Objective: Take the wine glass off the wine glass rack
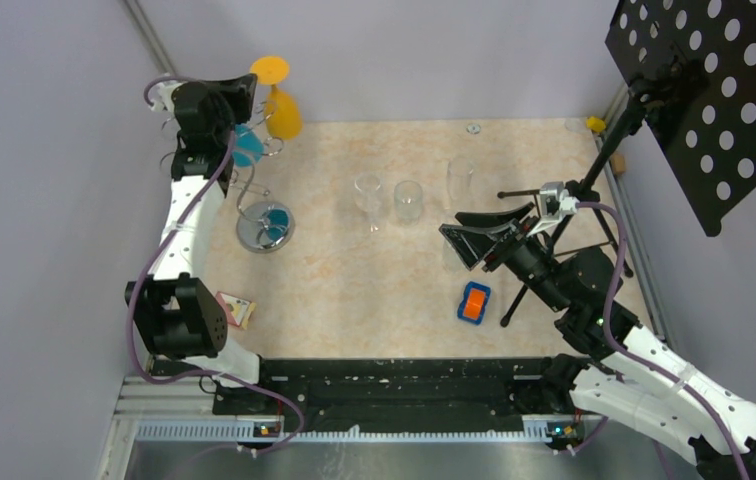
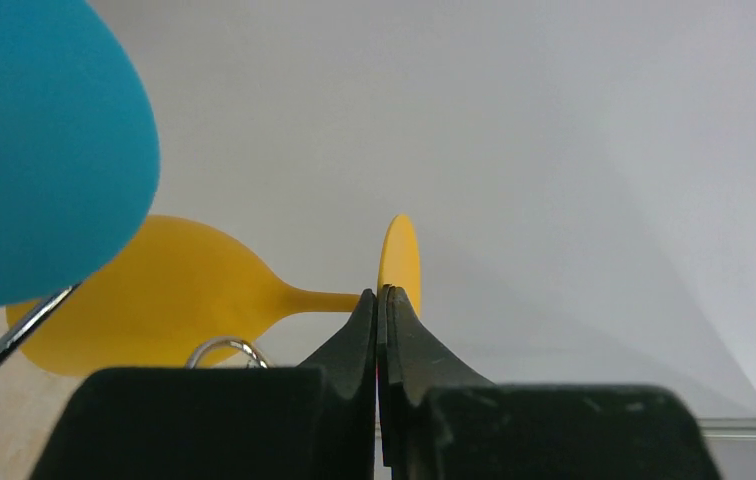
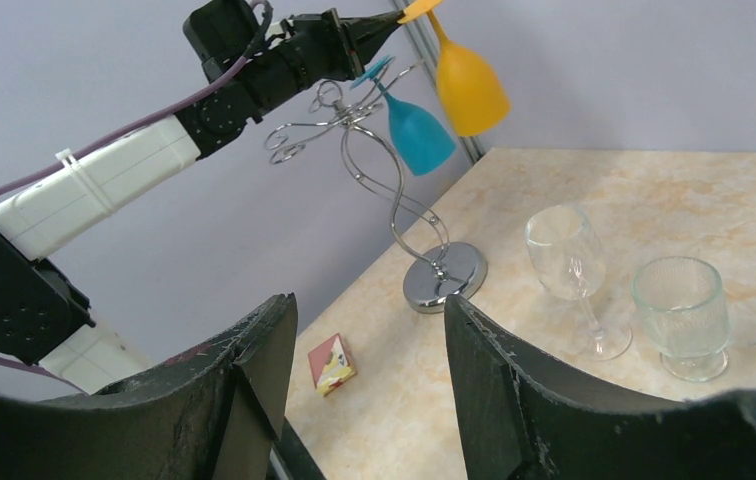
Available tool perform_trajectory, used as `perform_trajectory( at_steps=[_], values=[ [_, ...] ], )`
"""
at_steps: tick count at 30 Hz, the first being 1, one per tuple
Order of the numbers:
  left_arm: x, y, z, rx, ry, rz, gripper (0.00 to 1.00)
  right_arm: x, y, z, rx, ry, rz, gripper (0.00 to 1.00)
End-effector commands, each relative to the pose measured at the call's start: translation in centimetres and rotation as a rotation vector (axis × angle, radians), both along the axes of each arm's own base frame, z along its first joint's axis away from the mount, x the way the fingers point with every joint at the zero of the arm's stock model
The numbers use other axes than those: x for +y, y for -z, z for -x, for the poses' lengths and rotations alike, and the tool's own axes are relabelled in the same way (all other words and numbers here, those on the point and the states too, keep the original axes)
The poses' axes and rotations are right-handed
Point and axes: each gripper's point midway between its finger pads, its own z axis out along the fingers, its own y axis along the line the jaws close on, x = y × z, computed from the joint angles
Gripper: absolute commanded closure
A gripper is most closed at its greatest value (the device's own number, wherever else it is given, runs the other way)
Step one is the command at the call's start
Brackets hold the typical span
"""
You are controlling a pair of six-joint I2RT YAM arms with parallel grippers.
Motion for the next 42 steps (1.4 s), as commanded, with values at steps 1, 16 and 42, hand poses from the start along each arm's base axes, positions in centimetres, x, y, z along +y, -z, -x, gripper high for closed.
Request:
perform_trajectory(
  at_steps=[1,16,42],
  values=[
    [-0.1,-3.9,1.6,-0.118,0.008,-0.039,1.00,-0.2,-2.0,0.6,-0.041,-0.010,-0.038,0.43],
    [-7.5,-7.4,2.7,-0.259,0.463,-0.118,1.00,0.3,-2.4,0.9,-0.013,-0.048,-0.086,0.26],
    [-15.6,-11.2,27.6,-0.340,0.783,0.330,1.00,1.2,-5.3,-0.1,0.057,-0.115,-0.451,0.20]
  ],
)
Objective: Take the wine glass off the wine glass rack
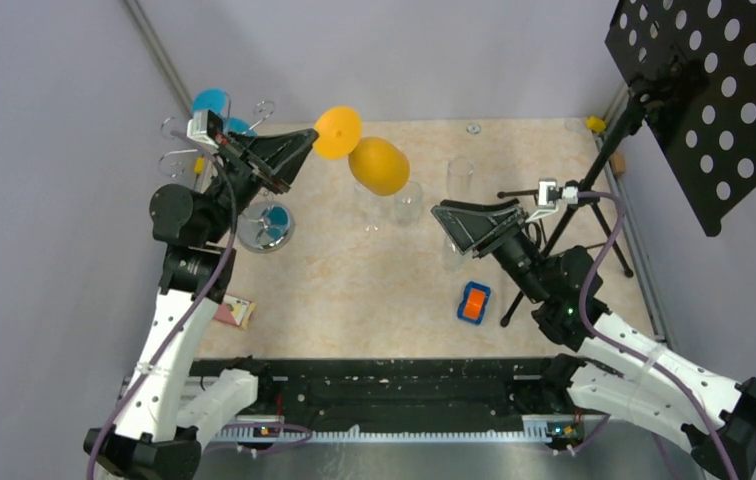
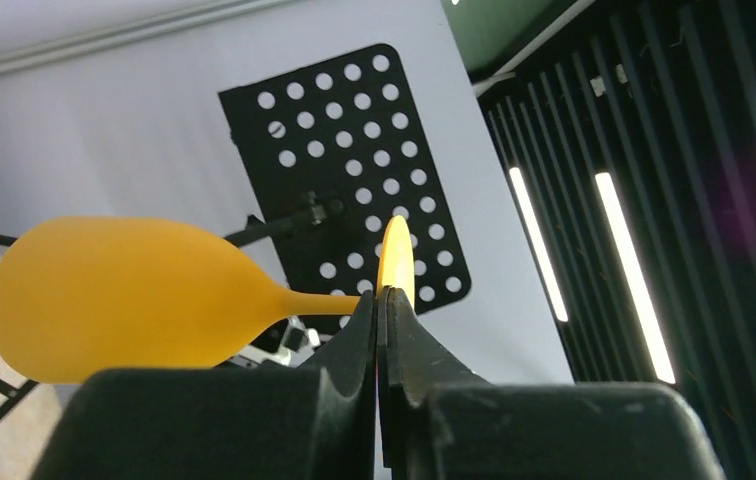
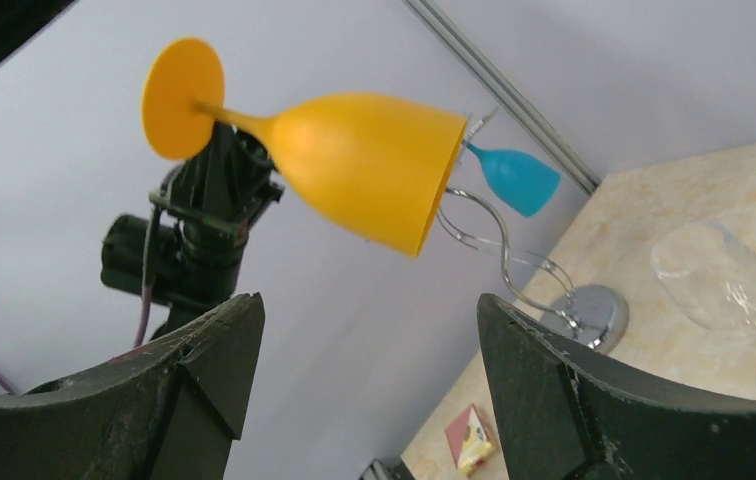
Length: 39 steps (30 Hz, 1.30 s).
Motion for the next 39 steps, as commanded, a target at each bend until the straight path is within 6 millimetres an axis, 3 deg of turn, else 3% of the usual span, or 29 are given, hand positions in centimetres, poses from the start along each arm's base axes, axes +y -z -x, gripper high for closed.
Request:
perform_trajectory(
  at_steps=[1,12,15,19,27,30,35,39],
  values=[
    [0.6,-0.4,2.2,0.040,0.009,0.069,1.00,-0.6,-3.9,1.4,-0.102,-0.034,-0.126,0.20],
    [-0.4,-2.4,5.4,0.018,0.181,0.190,1.00,2.3,-6.2,1.5,-0.134,-0.162,-0.180,0.19],
    [-0.6,-2.7,5.8,0.011,0.197,0.201,1.00,2.7,-7.6,2.5,-0.205,-0.212,-0.207,0.21],
    [-1.0,-2.4,6.0,0.017,0.205,0.192,1.00,2.8,-9.3,4.5,-0.340,-0.286,-0.254,0.40],
    [-1.4,-1.4,5.8,0.048,0.214,0.195,1.00,1.4,-10.2,7.0,-0.484,-0.363,-0.405,0.84],
    [-1.4,-1.5,5.9,0.032,0.209,0.185,0.85,1.3,-10.3,7.1,-0.499,-0.359,-0.412,0.99],
    [-1.2,-1.4,5.8,-0.036,0.133,0.114,0.48,1.5,-9.9,6.3,-0.481,-0.311,-0.362,1.00],
    [-0.9,-0.8,4.7,-0.159,-0.026,-0.056,0.31,1.5,-9.5,5.0,-0.434,-0.237,-0.305,1.00]
  ],
)
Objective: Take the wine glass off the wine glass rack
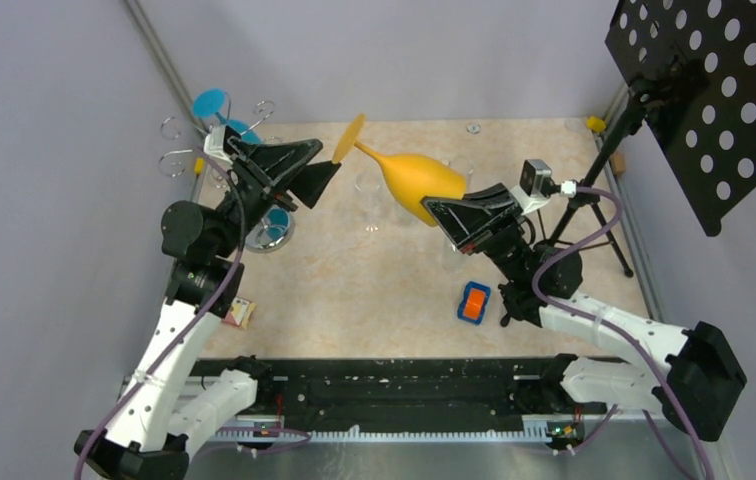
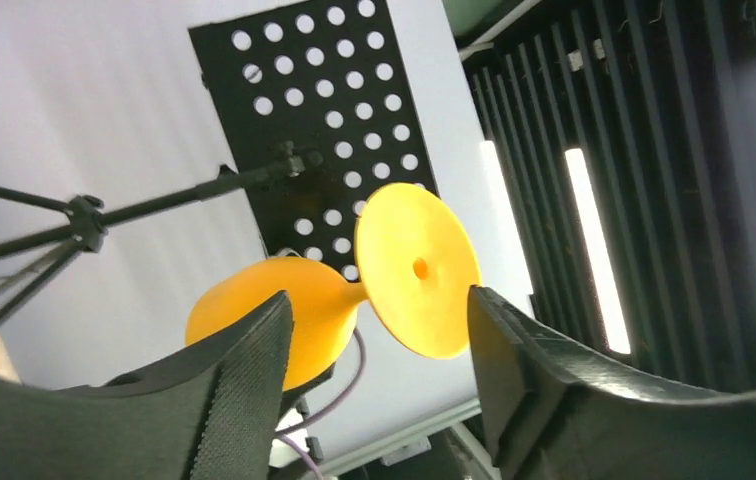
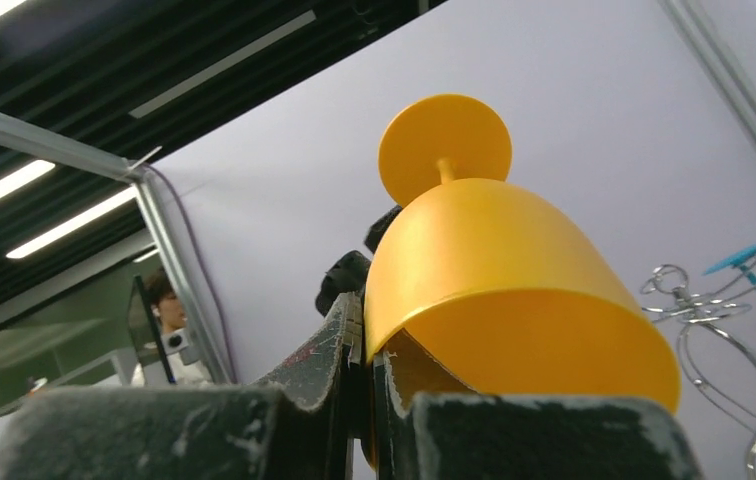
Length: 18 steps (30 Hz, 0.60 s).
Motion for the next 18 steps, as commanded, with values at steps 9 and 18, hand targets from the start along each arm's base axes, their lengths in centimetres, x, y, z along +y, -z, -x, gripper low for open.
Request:
perform_trajectory(
  at_steps=[9,18],
  values=[
    [2.7,4.5,-4.3,-0.299,-0.447,-0.770,0.23,-2.6,3.8,-6.4,0.287,0.445,0.335,1.00],
    [6.0,3.8,-6.6,-0.301,-0.615,-0.989,0.22,-2.5,10.7,-7.0,0.322,0.527,0.829,1.00]
  ],
)
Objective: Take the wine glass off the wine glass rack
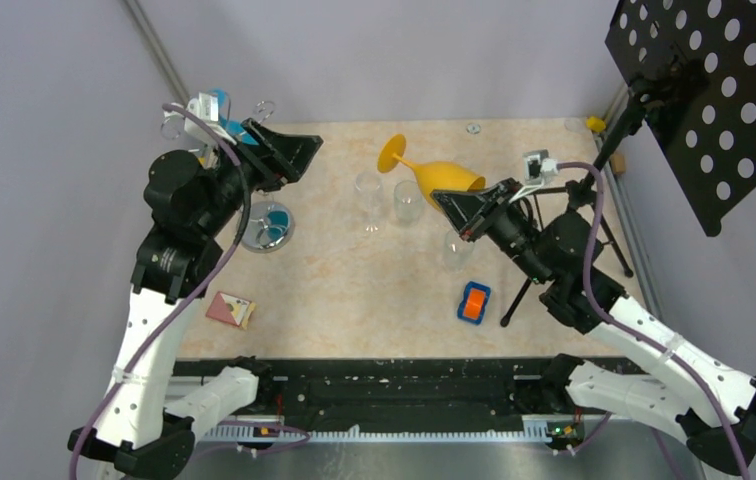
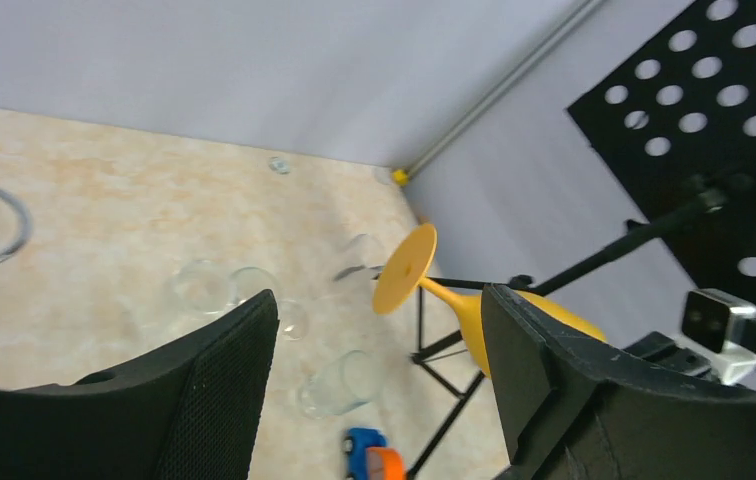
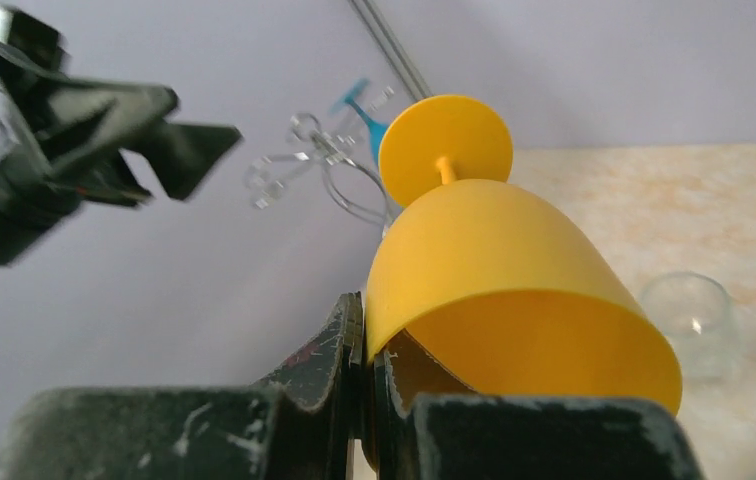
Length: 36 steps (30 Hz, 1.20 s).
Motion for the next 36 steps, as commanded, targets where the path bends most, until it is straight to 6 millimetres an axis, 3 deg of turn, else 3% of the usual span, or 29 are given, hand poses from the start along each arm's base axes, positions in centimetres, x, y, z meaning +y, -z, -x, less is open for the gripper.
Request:
perform_trajectory(
  at_steps=[1,4,8,11,20,27,36],
  values=[
    [2.6,-0.3,-0.6,-0.050,-0.131,-0.134,0.22,0.1,5.2,0.2,0.094,-0.019,0.317,1.00],
    [3.7,-0.9,-1.0,-0.062,-0.192,-0.132,0.22,1.1,8.3,0.3,0.163,-0.071,0.444,1.00],
    [4.4,-1.6,-0.9,-0.077,-0.230,-0.140,0.22,1.2,14.0,-0.6,0.311,-0.026,0.665,1.00],
    [4.6,-1.8,-0.9,-0.075,-0.239,-0.157,0.22,1.9,16.2,-0.8,0.357,-0.024,0.753,1.00],
    [4.6,-1.6,-1.7,-0.062,-0.245,-0.170,0.22,4.0,20.7,-1.4,0.438,-0.002,1.020,1.00],
    [4.7,-2.0,-1.4,-0.079,-0.243,-0.166,0.22,5.9,22.4,-2.2,0.464,-0.013,1.096,1.00],
    [5.0,-1.2,-1.8,-0.069,-0.260,-0.189,0.22,5.5,25.1,-3.0,0.535,0.038,1.221,0.97]
  ],
)
